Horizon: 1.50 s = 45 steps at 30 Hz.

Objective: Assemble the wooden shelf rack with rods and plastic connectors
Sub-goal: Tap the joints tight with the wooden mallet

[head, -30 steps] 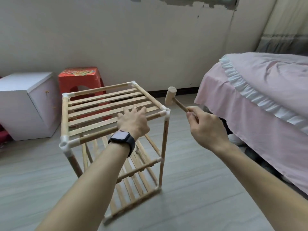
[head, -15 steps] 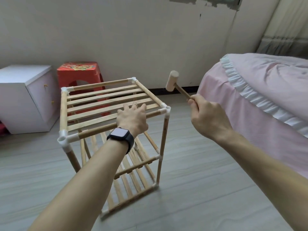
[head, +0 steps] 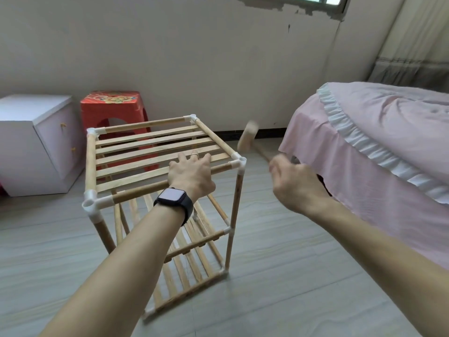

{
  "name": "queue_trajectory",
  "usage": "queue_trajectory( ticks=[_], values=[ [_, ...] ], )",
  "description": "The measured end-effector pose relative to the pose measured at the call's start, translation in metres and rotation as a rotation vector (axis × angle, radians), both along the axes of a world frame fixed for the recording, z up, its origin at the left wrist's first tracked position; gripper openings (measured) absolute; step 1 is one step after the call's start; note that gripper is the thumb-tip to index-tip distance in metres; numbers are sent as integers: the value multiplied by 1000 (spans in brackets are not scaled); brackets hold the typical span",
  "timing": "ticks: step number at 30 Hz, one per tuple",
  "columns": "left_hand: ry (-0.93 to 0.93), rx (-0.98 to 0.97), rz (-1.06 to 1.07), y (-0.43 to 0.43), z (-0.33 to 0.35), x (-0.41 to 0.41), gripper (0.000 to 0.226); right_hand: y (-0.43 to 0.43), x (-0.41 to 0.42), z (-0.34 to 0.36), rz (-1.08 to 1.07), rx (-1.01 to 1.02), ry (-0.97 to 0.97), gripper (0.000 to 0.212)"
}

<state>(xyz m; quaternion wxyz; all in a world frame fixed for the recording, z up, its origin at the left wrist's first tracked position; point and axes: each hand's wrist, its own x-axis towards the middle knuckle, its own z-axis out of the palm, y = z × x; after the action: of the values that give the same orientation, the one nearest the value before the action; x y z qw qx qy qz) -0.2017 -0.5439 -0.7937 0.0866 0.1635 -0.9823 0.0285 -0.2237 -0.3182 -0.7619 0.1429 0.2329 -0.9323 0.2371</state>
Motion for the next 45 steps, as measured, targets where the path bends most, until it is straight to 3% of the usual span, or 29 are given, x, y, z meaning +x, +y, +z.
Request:
queue_trajectory(
  ticks=[2, 6, 9, 11, 15, 18, 23, 27, 29, 32, 33, 38, 42, 43, 45],
  values=[
    [8, 27, -14, -1, 1, -1, 58, 2, 0, -2, -40, 195, -153, 27],
    [45, 44, -123, -10, 0, -1, 57, 2, 0, 4, -44, -85, -67, 30],
    [78, 125, -207, -20, 2, 6, 84, -2, 2, -7, -78, -229, -98, 31],
    [138, 226, -273, -28, 5, 14, 89, -8, 4, -15, -100, -323, -156, 32],
    [246, 351, -312, -60, 8, 36, 76, -29, 8, -29, -105, -467, -251, 31],
    [214, 436, -264, -94, 14, 48, 58, -40, 13, -41, -79, -509, -282, 30],
    [128, 176, -120, -123, 24, 58, 61, -41, 12, -51, -61, -486, -293, 27],
    [221, 40, -105, -99, 38, 51, 61, -38, 4, -52, -66, -438, -305, 22],
    [145, 87, -134, -72, 44, 39, 61, -34, -1, -50, -56, -431, -278, 19],
    [-200, 346, -129, -27, 40, 22, 93, -26, -6, -46, -39, -436, -204, 16],
    [-267, 360, -115, -13, 31, 18, 93, -22, -7, -45, -39, -422, -171, 16],
    [-114, 202, -113, 6, 6, 15, 81, -14, -18, -31, -90, -310, -71, 23],
    [-112, 192, -89, 5, 4, 13, 83, -15, -28, -12, -136, -477, 152, 23],
    [-108, 184, -87, 6, 3, 12, 81, -15, -31, -9, -126, -395, 131, 26],
    [-96, 178, -92, 6, 2, 12, 74, -15, -34, -6, -129, -43, -40, 31]
  ],
)
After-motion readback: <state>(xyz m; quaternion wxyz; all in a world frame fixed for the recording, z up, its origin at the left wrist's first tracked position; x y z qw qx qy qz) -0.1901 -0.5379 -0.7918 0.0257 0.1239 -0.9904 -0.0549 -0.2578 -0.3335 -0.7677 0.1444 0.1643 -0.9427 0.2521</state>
